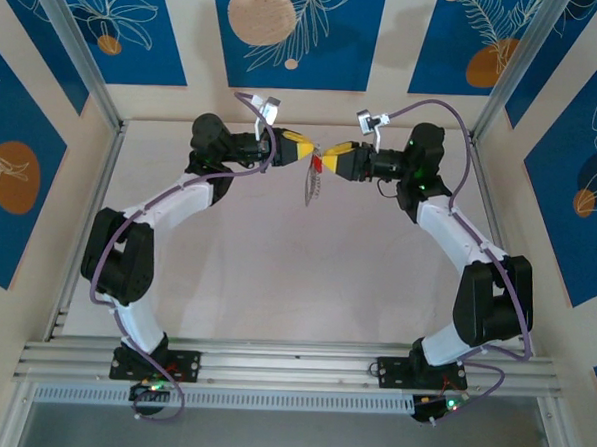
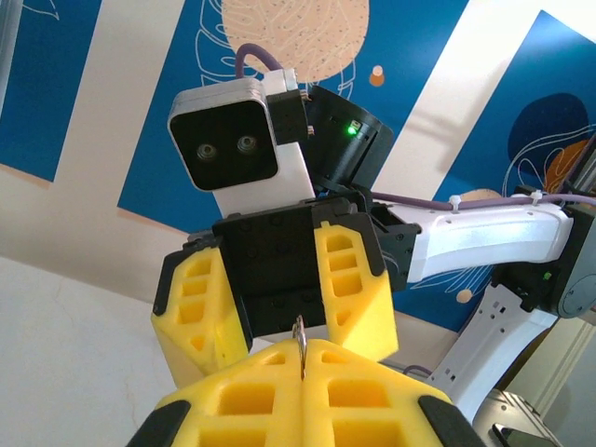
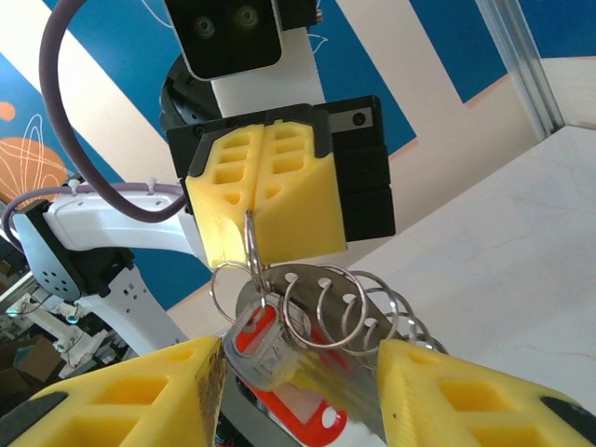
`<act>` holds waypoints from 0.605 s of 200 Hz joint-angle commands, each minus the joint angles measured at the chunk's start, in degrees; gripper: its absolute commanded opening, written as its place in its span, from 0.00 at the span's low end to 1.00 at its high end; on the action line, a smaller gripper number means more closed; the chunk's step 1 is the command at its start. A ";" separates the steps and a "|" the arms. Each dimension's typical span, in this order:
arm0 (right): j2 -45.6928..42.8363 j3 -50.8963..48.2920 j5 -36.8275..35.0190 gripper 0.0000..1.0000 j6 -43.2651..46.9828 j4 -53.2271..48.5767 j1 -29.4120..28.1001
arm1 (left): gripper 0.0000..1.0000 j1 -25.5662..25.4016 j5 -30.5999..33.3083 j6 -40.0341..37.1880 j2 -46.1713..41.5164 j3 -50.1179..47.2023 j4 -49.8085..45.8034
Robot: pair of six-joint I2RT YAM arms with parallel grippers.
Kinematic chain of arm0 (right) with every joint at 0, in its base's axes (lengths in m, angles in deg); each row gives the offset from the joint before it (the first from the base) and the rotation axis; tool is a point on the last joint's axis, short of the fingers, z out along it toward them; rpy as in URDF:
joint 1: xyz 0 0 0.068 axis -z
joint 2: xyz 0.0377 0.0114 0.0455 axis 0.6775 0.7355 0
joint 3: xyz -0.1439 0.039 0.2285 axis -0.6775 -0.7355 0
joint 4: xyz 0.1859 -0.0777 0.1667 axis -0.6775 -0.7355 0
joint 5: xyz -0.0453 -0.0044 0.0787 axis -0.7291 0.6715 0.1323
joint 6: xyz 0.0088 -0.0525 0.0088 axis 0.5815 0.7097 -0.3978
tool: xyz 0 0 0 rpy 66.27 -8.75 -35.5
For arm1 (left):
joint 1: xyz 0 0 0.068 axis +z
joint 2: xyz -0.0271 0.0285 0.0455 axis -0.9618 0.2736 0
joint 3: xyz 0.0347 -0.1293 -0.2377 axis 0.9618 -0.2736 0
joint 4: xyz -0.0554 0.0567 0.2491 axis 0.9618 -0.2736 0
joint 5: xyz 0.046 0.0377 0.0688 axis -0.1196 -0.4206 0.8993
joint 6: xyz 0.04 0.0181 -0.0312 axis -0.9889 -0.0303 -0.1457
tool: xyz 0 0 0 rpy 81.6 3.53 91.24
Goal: Put the keys on the keyring
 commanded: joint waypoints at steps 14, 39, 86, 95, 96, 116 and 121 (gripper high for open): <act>-1.09 -0.39 -0.38 0.46 0.28 1.39 -1.13 | 0.00 -0.43 0.37 0.88 -0.07 -0.26 4.13; -1.61 -0.95 -0.44 0.44 0.41 1.36 -1.48 | 0.00 -0.43 0.33 0.96 0.38 -0.09 4.18; -3.31 -2.49 -1.70 0.51 1.27 1.25 -1.85 | 0.00 -0.43 0.15 1.31 0.76 0.16 4.56; -3.54 -2.90 -1.96 0.53 1.42 1.22 -1.83 | 0.00 -0.43 0.12 1.56 0.82 0.26 4.83; -3.60 -2.96 -2.01 0.53 1.42 1.19 -1.81 | 0.00 -0.43 0.11 1.57 0.86 0.26 4.86; -3.72 -3.38 -2.43 0.53 1.69 1.05 -1.86 | 0.00 -0.43 0.34 1.90 0.72 0.09 5.33; -3.66 -3.46 -2.54 0.53 1.68 1.05 -1.88 | 0.00 -0.43 0.25 1.93 0.72 0.13 5.40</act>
